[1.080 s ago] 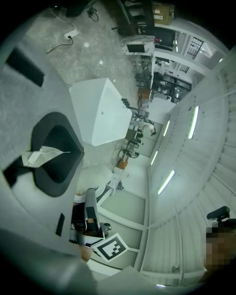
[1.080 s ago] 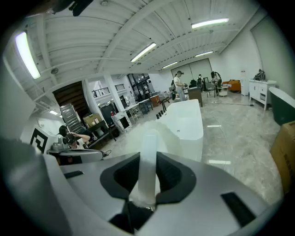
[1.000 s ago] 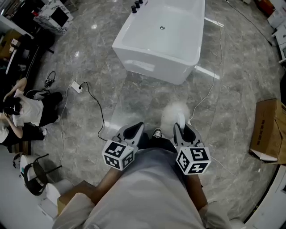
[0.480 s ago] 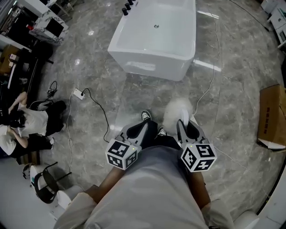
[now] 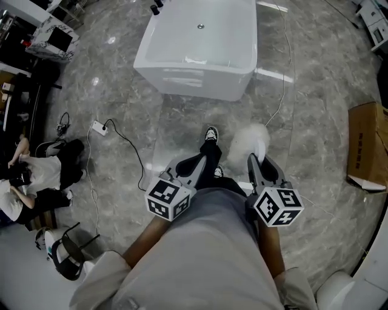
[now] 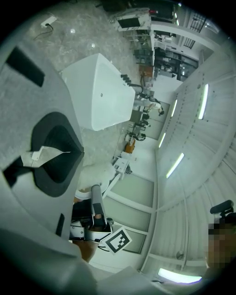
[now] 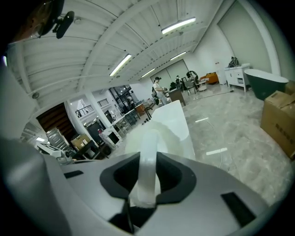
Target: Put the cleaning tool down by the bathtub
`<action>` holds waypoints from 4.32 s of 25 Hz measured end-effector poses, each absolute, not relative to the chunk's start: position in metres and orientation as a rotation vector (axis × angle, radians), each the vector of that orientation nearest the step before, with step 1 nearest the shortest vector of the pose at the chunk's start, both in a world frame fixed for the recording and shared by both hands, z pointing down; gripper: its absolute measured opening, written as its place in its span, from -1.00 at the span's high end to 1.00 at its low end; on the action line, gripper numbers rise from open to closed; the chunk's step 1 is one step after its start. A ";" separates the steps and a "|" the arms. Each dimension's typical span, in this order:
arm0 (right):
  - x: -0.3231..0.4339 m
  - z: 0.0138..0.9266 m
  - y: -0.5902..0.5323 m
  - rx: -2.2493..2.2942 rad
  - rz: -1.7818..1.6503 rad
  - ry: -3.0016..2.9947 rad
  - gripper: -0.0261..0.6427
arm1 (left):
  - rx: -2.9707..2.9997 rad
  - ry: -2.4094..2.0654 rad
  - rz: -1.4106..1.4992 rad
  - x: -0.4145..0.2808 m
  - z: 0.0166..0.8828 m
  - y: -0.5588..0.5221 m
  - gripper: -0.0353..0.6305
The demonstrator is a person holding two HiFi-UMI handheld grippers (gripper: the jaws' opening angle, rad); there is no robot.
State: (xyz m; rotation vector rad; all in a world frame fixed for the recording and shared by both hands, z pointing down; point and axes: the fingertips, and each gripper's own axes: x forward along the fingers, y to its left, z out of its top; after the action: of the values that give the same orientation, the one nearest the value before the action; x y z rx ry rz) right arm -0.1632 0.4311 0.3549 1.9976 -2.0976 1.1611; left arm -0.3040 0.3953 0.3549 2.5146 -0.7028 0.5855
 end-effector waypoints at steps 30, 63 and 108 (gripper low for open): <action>-0.076 0.333 0.270 2.285 1.184 -1.831 0.67 | 2.613 -0.335 0.602 -0.196 0.346 0.186 0.88; 0.024 0.350 0.144 2.304 1.159 -1.815 0.67 | 2.608 -0.461 0.650 -0.128 0.352 0.056 0.88; 0.169 0.461 -0.074 1.387 1.263 -2.093 0.67 | 2.234 -1.152 0.538 -0.001 0.375 -0.060 0.88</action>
State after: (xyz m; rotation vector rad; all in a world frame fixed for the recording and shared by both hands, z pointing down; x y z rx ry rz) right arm 0.1691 -0.0742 0.4609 1.3874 -2.0935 1.2631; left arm -0.0005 -0.0599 0.3752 2.2336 -1.1521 0.5382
